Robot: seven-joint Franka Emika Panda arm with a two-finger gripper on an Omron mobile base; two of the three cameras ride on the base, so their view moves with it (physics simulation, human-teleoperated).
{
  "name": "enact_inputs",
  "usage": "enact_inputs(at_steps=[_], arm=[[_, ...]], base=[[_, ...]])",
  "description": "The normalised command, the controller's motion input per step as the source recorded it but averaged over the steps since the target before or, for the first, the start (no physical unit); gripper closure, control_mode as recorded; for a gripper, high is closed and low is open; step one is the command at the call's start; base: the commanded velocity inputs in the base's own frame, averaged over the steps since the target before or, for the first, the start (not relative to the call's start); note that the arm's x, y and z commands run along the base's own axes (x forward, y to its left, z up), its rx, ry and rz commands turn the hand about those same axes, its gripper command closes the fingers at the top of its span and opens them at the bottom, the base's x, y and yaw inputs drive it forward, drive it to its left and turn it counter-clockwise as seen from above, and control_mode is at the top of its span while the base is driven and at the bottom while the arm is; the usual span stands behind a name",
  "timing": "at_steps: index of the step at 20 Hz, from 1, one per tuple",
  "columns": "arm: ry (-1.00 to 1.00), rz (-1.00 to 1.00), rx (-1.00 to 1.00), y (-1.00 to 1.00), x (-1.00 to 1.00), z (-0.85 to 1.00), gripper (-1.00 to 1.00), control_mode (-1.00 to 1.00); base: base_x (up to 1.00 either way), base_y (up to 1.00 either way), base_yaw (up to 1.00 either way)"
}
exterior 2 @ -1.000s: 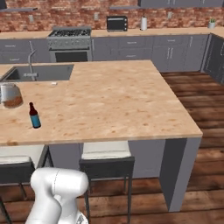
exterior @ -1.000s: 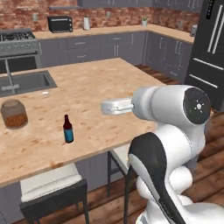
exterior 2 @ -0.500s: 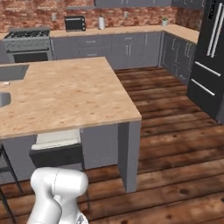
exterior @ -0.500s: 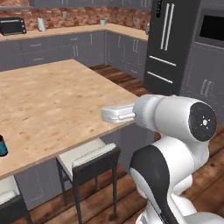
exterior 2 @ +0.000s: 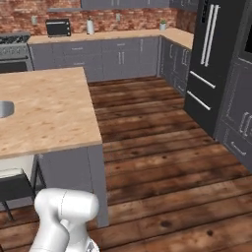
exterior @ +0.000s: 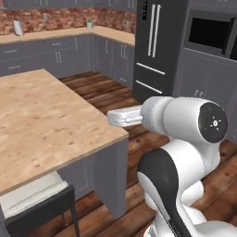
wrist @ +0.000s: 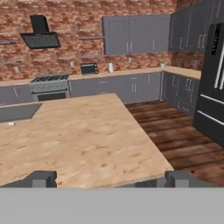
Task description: Open the cabinet directly in front. Then move the beer and the mug to the dining counter with the jar on it.
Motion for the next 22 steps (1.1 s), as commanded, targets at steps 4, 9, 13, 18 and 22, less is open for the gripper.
enact_inputs(at_steps=[4,9,13,18,22], arm=[[0.0,0.0,0.0,0.0,0.0,0.0,-1.0,1.0],[0.0,0.0,0.0,0.0,0.0,0.0,-1.0,1.0],[0.0,0.0,0.0,0.0,0.0,0.0,-1.0,1.0],[0.0,0.0,0.0,0.0,0.0,0.0,-1.0,1.0],[0.0,0.0,0.0,0.0,0.0,0.0,-1.0,1.0]], base=[[0.91,-1.0,0.0],[0.96,-1.0,0.02],[0.84,-1.0,0.23],[0.74,-1.0,0.31],[0.59,-1.0,0.33]])
